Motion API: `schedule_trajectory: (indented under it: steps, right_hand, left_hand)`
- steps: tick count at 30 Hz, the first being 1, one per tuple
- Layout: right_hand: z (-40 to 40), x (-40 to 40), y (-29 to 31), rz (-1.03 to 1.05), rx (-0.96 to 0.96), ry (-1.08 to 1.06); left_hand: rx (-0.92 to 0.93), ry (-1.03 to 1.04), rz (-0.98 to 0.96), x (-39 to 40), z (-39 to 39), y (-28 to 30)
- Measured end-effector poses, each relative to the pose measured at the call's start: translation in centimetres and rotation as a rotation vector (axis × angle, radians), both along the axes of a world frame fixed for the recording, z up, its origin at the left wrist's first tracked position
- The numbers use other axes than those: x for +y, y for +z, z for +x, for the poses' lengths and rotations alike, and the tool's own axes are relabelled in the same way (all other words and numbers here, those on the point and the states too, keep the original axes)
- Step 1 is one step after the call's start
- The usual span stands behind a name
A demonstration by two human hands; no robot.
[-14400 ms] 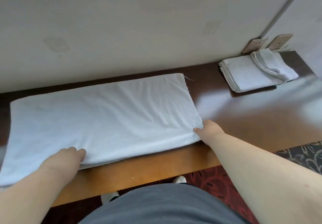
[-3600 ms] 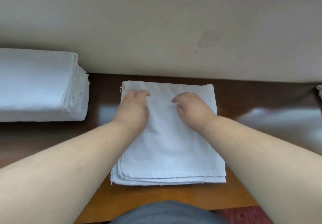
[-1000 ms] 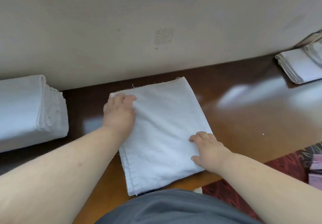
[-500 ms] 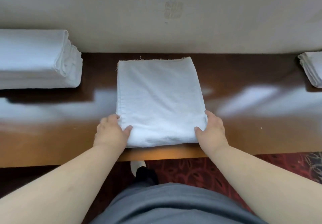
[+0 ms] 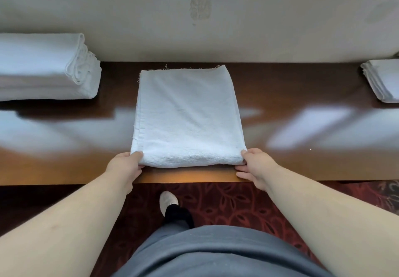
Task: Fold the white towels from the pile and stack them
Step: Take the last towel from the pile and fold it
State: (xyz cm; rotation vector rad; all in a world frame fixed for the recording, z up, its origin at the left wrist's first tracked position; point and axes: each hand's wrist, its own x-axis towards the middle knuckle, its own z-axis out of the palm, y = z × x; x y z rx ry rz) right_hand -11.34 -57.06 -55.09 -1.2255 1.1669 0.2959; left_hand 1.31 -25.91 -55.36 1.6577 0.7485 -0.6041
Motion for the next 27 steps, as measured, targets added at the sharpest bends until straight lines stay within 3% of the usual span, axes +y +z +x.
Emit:
schedule_trajectory:
  steps: [5,11,15,18,21,25,27]
  right_hand:
    - [-0.6,-0.1,0.5,-0.012,0.105,0.095]
    - [1.6,-2.2,1.1,-0.378,0.21,0.438]
    - [2.3,-2.7,1.5,-0.273,0.275,0.564]
    - [5.1,-4.2,3.0,-0.511,0.28,0.729]
    - [9.2,-5.2,4.1,-0.621,0.162,0.723]
    - [12.3,-5.3,2.7,-0.615,0.171,0.732]
    - [12.1,-5.4,1.5,-0.525,0.111,0.555]
  left_hand:
    - [0.02,-0.022,-0.013,0.0,-0.6,-0.1]
    - [0.042,-0.01,0.0,-0.1,-0.1,0.0]
    - [0.04,-0.019,0.0,-0.1,-0.1,-0.5]
    - [0.027,-0.144,0.122,-0.3,0.5,-0.4]
    - [-0.01,-0.251,0.179,-0.8,1.4,-0.3]
    - [-0.025,-0.345,0.147,0.0,1.8,-0.2]
    - [-0.018,-0.393,0.167,0.8,2.1,-0.2]
